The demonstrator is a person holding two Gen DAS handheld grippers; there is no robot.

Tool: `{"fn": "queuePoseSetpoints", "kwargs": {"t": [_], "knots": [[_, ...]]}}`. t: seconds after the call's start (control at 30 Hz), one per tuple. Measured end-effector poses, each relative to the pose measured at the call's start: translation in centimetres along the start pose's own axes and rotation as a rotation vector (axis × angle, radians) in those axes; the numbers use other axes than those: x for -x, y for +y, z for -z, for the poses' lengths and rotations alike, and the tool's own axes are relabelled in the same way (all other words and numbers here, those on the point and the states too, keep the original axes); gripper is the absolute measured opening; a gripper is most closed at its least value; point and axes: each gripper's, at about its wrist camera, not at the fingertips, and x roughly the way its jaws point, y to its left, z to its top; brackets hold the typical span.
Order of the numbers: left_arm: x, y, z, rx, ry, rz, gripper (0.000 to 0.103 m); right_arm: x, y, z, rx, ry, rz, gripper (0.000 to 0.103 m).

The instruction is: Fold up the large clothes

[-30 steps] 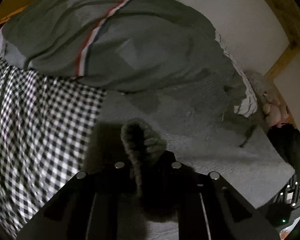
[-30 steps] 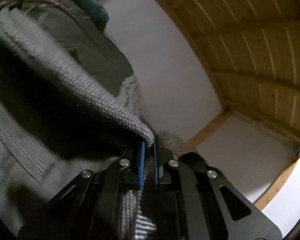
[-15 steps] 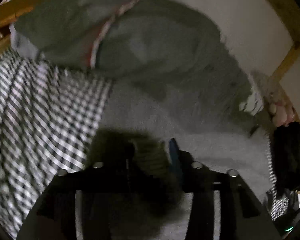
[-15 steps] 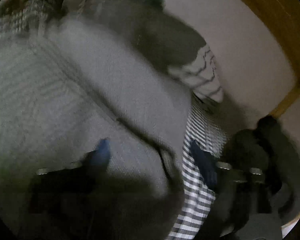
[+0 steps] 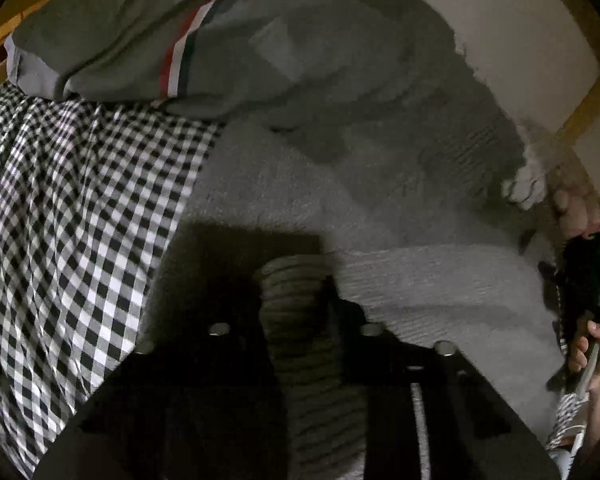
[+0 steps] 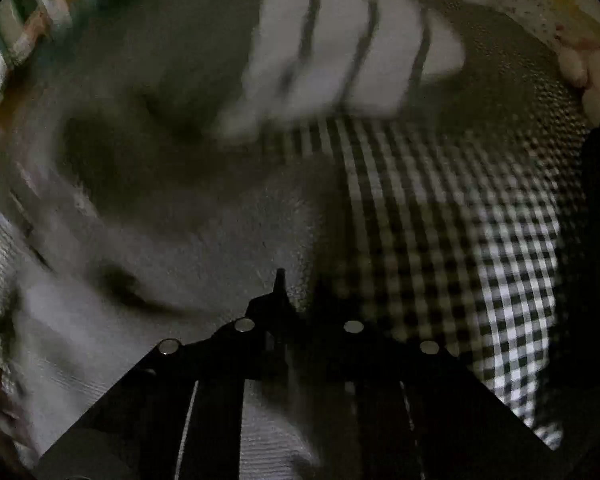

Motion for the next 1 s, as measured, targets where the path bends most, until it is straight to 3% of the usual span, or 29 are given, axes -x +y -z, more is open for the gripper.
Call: {"fn": "queuePoseSetpoints", "kwargs": {"t": [0.07,0.1,0.17,0.2,0.27,0.37,0.4,0.43,0.47,0.5,0.53,0.57,0.63,0.77,0.87,0.9,1.0], "knots": [[1.1,0.5,-0.3,0.003,-0.051,-0.009,0.022,2.1,-2.5,-0.3,-0.143,-0.092,-0.09,0.011],[1.0,0.6,-0.4,0.009,-0.059,-0.02,0.022,1.6,-3.7,-0.1,-0.21,-0.079,-0.105,0.011],[0.2,1.0,-0.6,0.03,-0.04,-0.014,0.022,-0.9,-5.0,0.2,-0.213,-0.021,-0.054,0.011],[0.1,0.9,-0.5,0.037,-0.044,-0.012,0.022,-1.3,-5.6,1.0,-0.241,-0.034,-0.052,0.011],[0.2,0.8,0.0,0.024,-0.052,-0.027,0.026,-1.6,-7.4,1.4,-0.341,-0.071,-0.125,0.011],[-0.9,1.3,0.5,0.027,-0.019,-0.02,0.031,-3.8,-6.3,1.5,-0.232,0.011,-0.024,0.017],[-0.4,1.6,0.4,0.045,-0.026,0.005,0.034,-3.1,-5.4,1.5,-0.166,-0.008,0.015,0.03],[0.3,1.6,0.2,0.06,-0.042,0.013,0.044,-2.4,-4.9,1.4,-0.126,-0.031,0.039,0.053],[2.0,1.7,0.1,0.076,-0.091,-0.012,0.06,-1.2,-4.2,1.2,-0.088,-0.075,0.059,0.069],[4.0,1.9,0.0,0.087,-0.158,-0.022,0.068,1.5,-3.1,1.3,-0.034,-0.175,0.087,0.096],[6.5,1.6,0.0,0.09,-0.25,-0.016,0.08,3.3,-2.3,1.4,0.0,-0.246,0.102,0.1],[8.2,1.1,0.1,0.085,-0.306,-0.02,0.09,5.3,-0.9,1.8,0.052,-0.3,0.119,0.099],[9.5,-0.6,0.5,0.054,-0.346,-0.013,0.095,6.2,1.5,2.3,0.121,-0.268,0.167,0.1],[4.9,-6.4,2.8,-0.106,-0.255,-0.098,0.095,2.8,6.2,5.6,0.191,-0.141,0.186,0.099],[-0.7,-8.8,4.9,-0.224,-0.155,-0.258,0.095,-1.6,7.3,8.3,0.2,-0.026,0.234,0.099],[-1.9,-8.5,5.4,-0.234,-0.13,-0.278,0.096,-3.2,6.8,9.2,0.197,-0.003,0.245,0.099],[-2.2,-7.4,5.1,-0.195,-0.117,-0.244,0.098,-2.8,6.7,9.4,0.198,-0.017,0.257,0.099]]}}
